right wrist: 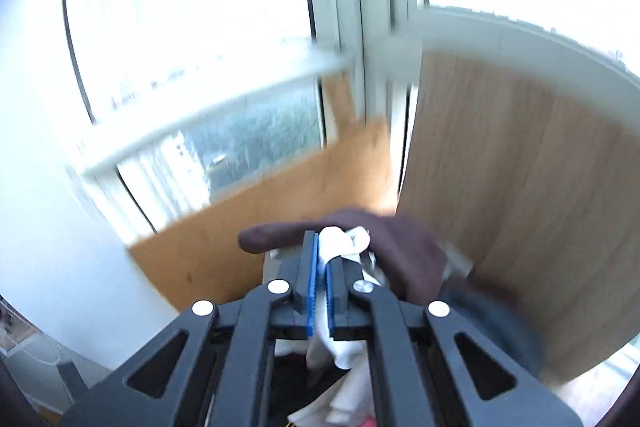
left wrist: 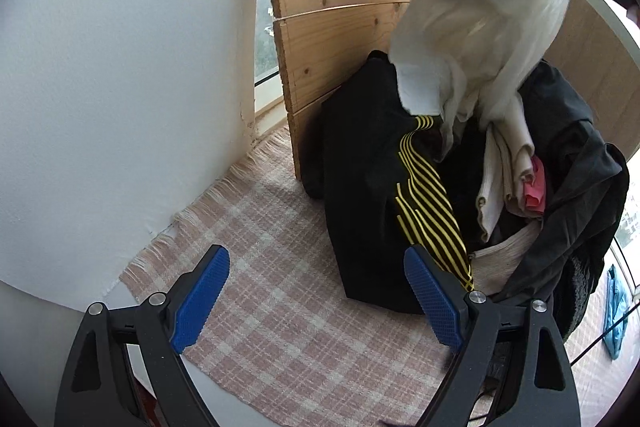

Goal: Fold clothes
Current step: 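Lift the white shirt up out of the heap with the right gripper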

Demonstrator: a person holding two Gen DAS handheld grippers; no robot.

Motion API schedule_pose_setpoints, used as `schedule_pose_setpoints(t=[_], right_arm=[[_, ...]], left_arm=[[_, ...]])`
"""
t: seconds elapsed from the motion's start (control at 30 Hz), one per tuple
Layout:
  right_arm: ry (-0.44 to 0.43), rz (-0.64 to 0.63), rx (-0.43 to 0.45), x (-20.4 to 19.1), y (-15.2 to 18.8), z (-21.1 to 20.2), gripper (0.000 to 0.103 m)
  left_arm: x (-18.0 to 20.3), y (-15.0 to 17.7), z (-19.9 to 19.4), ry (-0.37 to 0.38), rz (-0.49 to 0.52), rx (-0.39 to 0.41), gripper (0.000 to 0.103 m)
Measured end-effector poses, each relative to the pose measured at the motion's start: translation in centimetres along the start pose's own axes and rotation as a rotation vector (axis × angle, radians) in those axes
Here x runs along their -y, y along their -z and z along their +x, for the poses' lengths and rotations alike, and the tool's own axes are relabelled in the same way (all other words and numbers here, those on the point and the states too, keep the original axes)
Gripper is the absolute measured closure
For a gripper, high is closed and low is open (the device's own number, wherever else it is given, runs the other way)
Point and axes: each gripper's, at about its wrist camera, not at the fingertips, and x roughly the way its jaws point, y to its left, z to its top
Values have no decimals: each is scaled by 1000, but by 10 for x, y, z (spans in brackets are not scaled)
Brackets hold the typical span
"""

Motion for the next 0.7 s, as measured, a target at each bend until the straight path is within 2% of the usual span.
schedule_pose_setpoints(t=[0.2,0.3,0.37,0.47,0.57,0.63,0.7], right_arm=[[-10,31,210,-4,-56,-106,100],[45,-8,315,-7,-87,-160,100],[95,-3,365,2,-109,-180,100],[150,63,419,33,-126,-204,100],[187,109,477,51,-128,-243,100],[206,134,488,59,-127,-259,100],[225,121,463,62,-124,-259,100]], left_arm=[[0,-3,-4,12,-9,4,14],[2,-1,-8,16,-1,19,14],[4,-1,-10,16,8,22,14],[7,1,-11,24,17,20,14],[11,2,-15,32,30,27,14],[13,2,-16,32,37,30,14],[15,1,-16,35,41,31,14]])
